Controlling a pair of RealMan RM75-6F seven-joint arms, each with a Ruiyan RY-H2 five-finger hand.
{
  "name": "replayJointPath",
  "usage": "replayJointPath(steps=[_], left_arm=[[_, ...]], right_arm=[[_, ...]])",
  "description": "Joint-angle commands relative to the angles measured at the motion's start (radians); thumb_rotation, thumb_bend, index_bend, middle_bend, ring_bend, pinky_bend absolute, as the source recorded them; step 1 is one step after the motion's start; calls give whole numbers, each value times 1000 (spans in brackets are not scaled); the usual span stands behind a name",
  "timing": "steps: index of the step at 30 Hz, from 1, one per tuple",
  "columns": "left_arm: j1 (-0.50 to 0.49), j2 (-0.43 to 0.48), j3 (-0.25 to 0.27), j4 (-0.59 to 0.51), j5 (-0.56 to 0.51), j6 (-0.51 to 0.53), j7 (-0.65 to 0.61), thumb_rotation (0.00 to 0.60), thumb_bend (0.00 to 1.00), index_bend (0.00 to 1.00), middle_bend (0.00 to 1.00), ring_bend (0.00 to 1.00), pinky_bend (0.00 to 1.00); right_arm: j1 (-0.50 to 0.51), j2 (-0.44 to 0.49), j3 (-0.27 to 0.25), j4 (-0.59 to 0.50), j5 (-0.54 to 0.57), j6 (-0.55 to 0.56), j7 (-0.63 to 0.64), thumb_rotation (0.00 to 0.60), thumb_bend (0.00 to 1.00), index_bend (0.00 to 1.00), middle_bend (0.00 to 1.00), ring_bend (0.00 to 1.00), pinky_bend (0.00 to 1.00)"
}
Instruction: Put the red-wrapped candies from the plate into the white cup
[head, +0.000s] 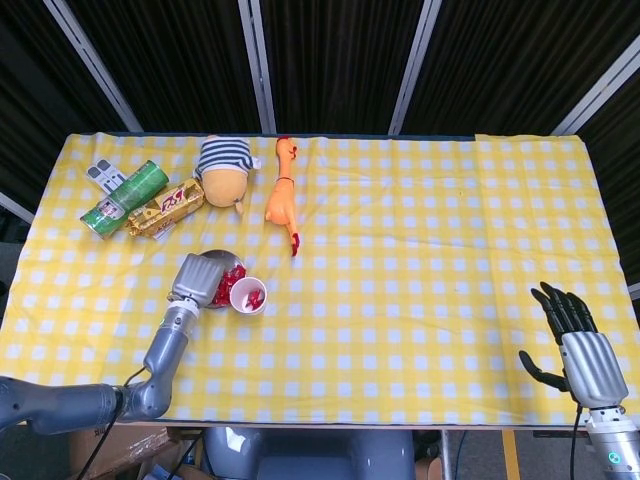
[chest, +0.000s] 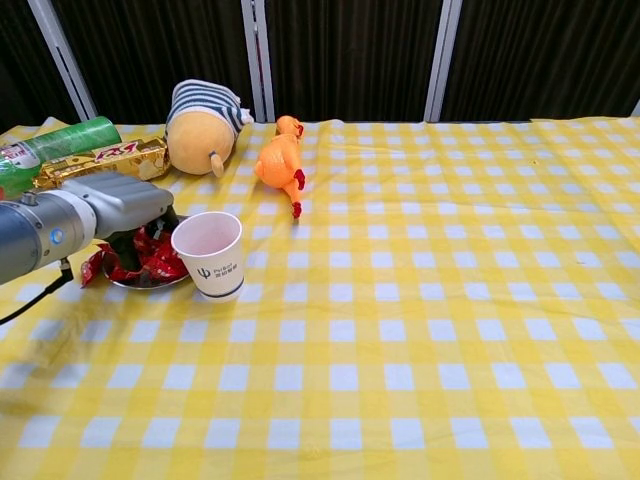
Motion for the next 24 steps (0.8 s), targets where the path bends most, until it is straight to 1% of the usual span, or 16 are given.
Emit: replayJointPath(steps=[1, 11, 15, 24], left_arm=[[2, 6, -4, -3, 6, 6, -4, 600, 464, 518, 587, 853, 908], [15, 72, -15, -64, 29, 37, -12, 600, 464, 532, 604, 853, 908], [30, 123, -21, -124, 48, 63, -29, 600, 464, 532, 604, 853, 908], [50, 203, -27, -229, 96, 99, -54, 600, 464, 530, 602, 853, 908]], right_arm=[[0, 0, 0, 0, 1, 0, 0, 600, 386, 0, 0, 0, 0], [-1, 0, -1, -1, -2, 2, 0, 600, 385, 0, 0, 0, 0], [-2, 0, -2, -2, -5, 3, 0, 600, 385, 0, 0, 0, 0], [-1, -2, -1, 1, -6, 5, -4, 600, 386, 0, 0, 0, 0]])
